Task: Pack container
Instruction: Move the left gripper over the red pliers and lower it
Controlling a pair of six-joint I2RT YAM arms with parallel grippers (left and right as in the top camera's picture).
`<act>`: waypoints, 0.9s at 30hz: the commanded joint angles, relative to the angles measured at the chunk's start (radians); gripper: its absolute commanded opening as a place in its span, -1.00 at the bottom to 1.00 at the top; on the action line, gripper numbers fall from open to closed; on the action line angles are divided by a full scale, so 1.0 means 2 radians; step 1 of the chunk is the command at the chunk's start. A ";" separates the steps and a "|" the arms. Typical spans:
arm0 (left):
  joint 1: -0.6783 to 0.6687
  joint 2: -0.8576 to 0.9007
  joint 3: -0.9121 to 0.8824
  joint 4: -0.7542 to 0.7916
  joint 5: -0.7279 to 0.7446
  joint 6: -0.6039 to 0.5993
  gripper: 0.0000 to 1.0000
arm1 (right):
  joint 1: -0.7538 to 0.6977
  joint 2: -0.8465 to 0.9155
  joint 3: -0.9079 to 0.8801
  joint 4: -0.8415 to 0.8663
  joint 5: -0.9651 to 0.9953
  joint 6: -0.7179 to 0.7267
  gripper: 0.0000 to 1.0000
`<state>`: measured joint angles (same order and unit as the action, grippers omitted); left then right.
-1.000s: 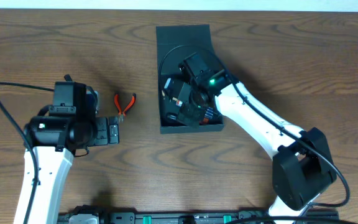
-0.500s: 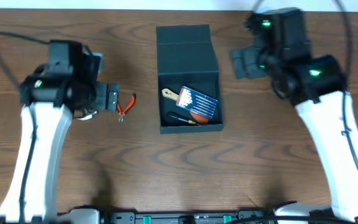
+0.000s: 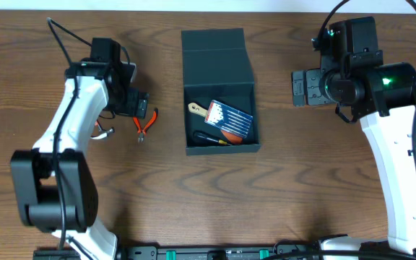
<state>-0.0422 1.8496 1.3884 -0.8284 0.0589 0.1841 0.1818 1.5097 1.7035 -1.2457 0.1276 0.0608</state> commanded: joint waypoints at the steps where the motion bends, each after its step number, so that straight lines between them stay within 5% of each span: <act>1: 0.001 0.030 0.002 0.000 -0.011 -0.013 0.97 | -0.003 0.002 0.000 0.000 0.000 0.008 0.98; 27: 0.001 0.087 -0.018 0.002 0.018 -0.082 0.96 | -0.003 0.002 0.000 -0.018 0.000 0.008 0.99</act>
<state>-0.0418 2.0117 1.3716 -0.8268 0.0753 0.0414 0.1818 1.5101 1.7035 -1.2739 0.1276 0.0612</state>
